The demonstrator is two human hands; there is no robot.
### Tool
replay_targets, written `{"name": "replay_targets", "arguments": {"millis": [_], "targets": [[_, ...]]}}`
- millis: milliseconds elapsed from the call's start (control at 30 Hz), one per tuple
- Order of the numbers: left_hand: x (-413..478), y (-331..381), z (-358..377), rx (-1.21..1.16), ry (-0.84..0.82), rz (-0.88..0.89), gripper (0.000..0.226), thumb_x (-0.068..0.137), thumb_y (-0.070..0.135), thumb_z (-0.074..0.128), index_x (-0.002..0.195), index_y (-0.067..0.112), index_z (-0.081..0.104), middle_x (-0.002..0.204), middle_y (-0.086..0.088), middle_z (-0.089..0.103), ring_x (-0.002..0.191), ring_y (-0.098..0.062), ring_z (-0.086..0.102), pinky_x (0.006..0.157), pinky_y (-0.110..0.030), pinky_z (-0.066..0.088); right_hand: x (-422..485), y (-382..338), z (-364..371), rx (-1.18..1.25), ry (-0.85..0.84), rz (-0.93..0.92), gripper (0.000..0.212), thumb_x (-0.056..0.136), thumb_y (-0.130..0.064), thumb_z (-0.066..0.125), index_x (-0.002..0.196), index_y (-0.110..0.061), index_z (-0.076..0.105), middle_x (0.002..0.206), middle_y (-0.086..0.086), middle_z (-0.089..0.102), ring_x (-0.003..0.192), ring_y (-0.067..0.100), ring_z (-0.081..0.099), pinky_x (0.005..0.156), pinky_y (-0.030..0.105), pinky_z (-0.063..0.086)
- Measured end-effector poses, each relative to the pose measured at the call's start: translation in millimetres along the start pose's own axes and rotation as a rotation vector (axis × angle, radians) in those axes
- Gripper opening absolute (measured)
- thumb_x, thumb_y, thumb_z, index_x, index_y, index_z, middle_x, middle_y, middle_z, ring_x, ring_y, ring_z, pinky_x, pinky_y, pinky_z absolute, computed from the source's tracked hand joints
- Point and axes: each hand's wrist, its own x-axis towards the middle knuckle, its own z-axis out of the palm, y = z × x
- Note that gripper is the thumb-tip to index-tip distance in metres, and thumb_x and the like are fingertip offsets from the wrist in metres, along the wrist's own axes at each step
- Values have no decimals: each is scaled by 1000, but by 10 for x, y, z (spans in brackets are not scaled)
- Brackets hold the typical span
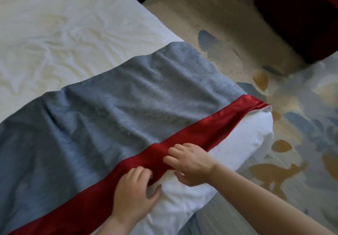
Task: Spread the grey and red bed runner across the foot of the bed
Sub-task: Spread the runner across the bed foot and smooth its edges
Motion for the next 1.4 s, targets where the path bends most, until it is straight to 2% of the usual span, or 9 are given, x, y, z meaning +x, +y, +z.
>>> {"name": "replay_targets", "arguments": {"millis": [200,333,400,633,767,867,1033,1200,1400], "targets": [[-892,-827,-229,285,-258,-148,41,61,42,77,92,17,67,87,1,62,75,-25,61,59,-35,51,389,-755,427,-196,-115,146,24,84,-11,44,101,-21,58,98,-1,57,89,21,57,66,32,44],[-1052,-1013,-290,288,-265,-231,30,63,9,81,91,10,70,80,-6,64,70,-31,63,50,-37,53,506,-975,486,-314,-88,308,7,67,-21,68,69,-28,65,68,-7,61,63,11,59,49,24,40],[-1065,-990,-271,217,-247,-244,22,71,4,72,93,8,69,82,-9,65,73,-33,63,53,-38,52,488,-995,492,-261,-88,355,13,71,-15,65,78,-26,66,77,-5,62,72,16,60,55,28,41],[-1336,-851,-215,266,-368,78,34,40,18,85,60,20,58,54,5,54,45,-15,56,32,-22,37,218,-726,390,-51,-213,485,21,75,-20,50,91,-20,63,96,-2,62,98,22,55,72,31,43],[-1447,-921,-152,284,-266,46,17,63,36,67,69,20,63,61,6,56,53,-17,59,40,-25,42,335,-1012,408,-61,-121,237,32,67,-30,54,97,-23,59,91,-4,57,87,20,55,64,27,32],[-1584,-846,-115,303,-201,-60,20,57,24,80,70,18,67,62,4,59,55,-18,60,42,-28,45,445,-1253,563,-42,-201,35,36,72,-35,57,105,-23,56,96,-4,54,86,19,52,65,31,39],[-1706,-662,-36,232,-190,-228,21,61,5,79,76,15,68,68,0,63,63,-21,62,43,-30,49,350,-1190,733,90,-215,232,27,85,-14,50,107,-26,61,105,-8,62,99,17,56,73,31,48],[-1776,-727,-145,170,-125,-178,11,77,31,68,83,23,65,76,8,61,71,-14,60,53,-29,49,301,-1186,748,104,-216,269,30,75,-10,51,100,-23,61,97,-10,60,94,16,57,64,28,42],[-2261,-1272,-446,210,75,-480,17,69,26,64,80,16,56,79,-1,55,72,-25,55,58,-36,46,648,-1713,574,104,-5,19,20,72,-18,60,91,-14,64,87,1,62,84,25,58,62,30,42]]}}
